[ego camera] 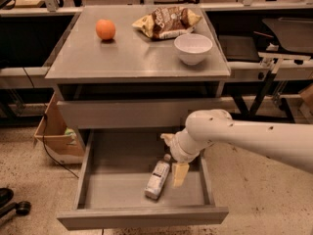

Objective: Pick blue plastic bottle from middle drawer and place on counter

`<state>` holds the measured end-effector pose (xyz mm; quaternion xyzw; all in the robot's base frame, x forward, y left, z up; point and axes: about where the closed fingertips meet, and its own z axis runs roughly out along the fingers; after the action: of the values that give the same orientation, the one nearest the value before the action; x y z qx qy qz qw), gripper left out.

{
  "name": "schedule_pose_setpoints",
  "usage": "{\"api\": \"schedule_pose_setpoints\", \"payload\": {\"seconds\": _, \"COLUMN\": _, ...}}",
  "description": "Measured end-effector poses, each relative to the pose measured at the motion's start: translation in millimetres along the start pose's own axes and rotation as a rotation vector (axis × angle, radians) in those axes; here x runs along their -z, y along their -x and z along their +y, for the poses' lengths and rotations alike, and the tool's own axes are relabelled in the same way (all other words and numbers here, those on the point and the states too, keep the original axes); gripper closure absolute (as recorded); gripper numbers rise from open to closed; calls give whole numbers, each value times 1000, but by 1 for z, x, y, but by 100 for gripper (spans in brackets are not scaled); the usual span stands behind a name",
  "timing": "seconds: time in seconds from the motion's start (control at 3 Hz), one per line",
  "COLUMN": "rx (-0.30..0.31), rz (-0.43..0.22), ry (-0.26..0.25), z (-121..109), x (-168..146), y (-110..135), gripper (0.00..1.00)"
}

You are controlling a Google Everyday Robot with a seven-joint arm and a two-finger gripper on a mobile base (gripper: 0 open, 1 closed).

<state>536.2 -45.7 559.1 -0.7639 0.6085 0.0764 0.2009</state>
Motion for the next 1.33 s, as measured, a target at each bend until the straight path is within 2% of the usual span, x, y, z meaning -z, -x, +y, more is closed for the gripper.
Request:
{"api": "schedule_pose_setpoints", "payload": {"seconds": 0.67, "rx": 55, "rz": -9, "ry": 7, "z": -28, "x": -94, "y": -15, "gripper": 0}}
{"api": "schedule_pose_setpoints", "payload": {"seconds": 1.33, "rx": 59, "rz": 40, "ry": 53, "z": -27, "x": -170, "y": -51, "gripper": 0}}
